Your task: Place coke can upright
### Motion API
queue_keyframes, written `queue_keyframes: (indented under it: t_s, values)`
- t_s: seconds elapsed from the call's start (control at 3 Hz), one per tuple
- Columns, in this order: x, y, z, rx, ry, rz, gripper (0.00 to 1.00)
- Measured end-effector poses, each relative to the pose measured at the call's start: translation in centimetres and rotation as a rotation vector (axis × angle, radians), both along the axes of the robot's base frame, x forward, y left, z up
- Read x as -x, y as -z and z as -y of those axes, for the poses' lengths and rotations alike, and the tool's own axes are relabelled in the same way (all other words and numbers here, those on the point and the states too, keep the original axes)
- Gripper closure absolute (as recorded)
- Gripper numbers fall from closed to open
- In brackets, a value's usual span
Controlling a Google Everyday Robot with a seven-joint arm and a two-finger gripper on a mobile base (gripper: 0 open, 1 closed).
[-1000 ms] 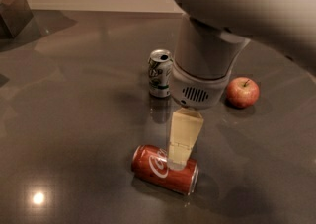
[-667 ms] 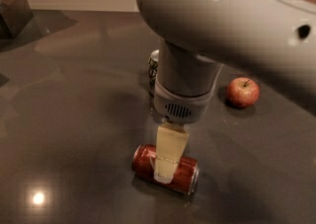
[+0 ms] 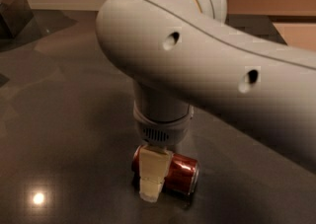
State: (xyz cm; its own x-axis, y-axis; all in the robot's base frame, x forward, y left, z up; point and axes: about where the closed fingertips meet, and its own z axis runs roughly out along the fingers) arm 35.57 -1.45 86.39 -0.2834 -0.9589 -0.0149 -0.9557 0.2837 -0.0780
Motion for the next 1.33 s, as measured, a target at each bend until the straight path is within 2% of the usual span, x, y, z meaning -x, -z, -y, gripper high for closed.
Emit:
queue_keyframes:
  t_s: [0.33, 0.67, 1.0, 1.33]
  values:
    - [0.6, 1.0, -0.6, 0.023, 0.001, -0.012, 0.00]
    - [0.6, 1.9, -0.9, 0.045, 0.000, -0.031, 0.05]
    - [0.5, 2.7, -1.0, 0.060, 0.003, -0.050, 0.22]
    - [0.1, 2.6, -0.8, 0.053, 0.001, -0.058, 0.45]
